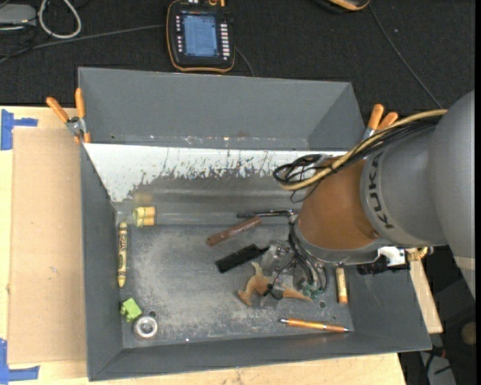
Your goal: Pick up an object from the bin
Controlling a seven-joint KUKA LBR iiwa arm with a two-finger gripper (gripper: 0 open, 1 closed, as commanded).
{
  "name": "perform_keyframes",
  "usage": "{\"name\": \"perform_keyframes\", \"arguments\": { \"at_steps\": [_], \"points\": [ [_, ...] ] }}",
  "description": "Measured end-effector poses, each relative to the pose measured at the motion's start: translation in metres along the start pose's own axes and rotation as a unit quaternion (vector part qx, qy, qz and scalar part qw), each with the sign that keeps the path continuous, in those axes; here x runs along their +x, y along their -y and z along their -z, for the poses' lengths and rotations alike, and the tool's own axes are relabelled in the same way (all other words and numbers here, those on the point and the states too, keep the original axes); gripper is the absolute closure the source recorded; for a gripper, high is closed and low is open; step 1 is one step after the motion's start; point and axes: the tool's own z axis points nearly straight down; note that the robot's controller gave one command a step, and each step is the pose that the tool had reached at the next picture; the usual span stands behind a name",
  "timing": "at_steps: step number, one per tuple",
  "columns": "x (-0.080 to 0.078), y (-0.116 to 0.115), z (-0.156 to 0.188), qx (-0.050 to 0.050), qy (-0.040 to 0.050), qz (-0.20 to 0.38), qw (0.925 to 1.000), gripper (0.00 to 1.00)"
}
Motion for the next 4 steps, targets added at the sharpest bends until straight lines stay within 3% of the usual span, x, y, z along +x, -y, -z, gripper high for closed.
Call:
{"name": "perform_keyframes", "arguments": {
  "at_steps": [4],
  "points": [
    [0.001, 0.000, 0.035, 0.000, -0.0017, 0.003, 1.0000, 1.00]
  ]
}}
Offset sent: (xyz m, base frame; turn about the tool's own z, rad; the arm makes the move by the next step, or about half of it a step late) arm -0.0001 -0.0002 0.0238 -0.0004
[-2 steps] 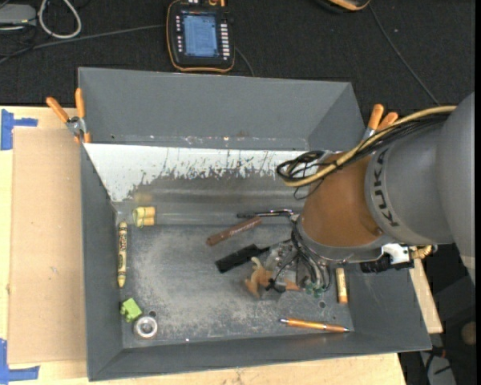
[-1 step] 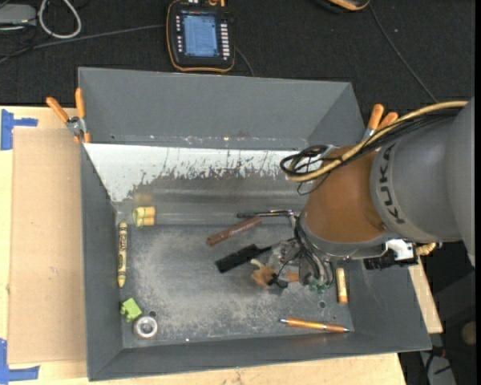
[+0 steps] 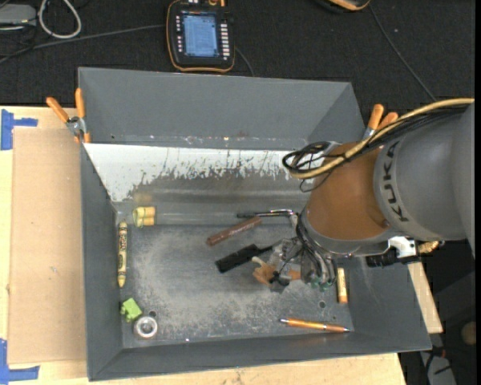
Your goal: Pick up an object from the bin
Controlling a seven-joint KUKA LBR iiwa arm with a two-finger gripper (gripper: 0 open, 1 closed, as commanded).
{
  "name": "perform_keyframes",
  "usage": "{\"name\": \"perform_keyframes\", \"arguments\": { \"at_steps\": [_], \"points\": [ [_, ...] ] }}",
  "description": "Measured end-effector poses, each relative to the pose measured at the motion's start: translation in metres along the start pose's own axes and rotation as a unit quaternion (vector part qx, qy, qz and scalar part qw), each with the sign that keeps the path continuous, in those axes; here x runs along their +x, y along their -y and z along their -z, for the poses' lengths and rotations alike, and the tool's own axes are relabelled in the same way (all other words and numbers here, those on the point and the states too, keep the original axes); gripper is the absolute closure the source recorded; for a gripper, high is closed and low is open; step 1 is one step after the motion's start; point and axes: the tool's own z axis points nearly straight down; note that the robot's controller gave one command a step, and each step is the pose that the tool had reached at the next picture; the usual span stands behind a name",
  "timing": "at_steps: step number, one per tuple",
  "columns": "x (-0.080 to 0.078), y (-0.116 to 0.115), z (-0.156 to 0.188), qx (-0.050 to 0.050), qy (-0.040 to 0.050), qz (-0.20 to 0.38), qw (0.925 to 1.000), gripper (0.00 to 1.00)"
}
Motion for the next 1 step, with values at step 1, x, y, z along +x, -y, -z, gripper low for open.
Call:
{"name": "perform_keyframes", "arguments": {
  "at_steps": [1],
  "points": [
    [0.0004, 0.0001, 0.0032, 0.000, -0.0008, 0.001, 1.0000, 1.00]
  ]
}}
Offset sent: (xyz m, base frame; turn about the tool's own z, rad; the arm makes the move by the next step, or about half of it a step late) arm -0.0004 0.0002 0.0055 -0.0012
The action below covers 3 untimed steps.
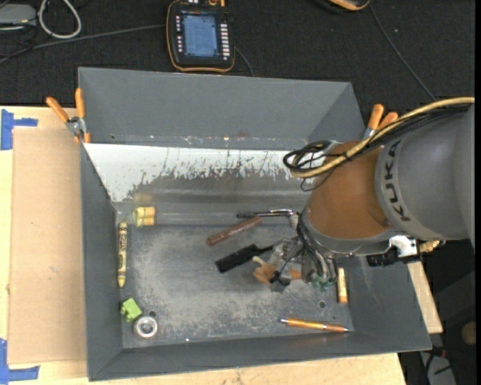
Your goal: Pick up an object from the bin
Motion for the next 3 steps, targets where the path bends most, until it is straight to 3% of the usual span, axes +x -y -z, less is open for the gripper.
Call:
{"name": "perform_keyframes", "arguments": {
  "at_steps": [3],
  "points": [
    [0.000, 0.000, 0.034, 0.000, -0.0005, 0.002, 1.0000, 1.00]
  ]
}}
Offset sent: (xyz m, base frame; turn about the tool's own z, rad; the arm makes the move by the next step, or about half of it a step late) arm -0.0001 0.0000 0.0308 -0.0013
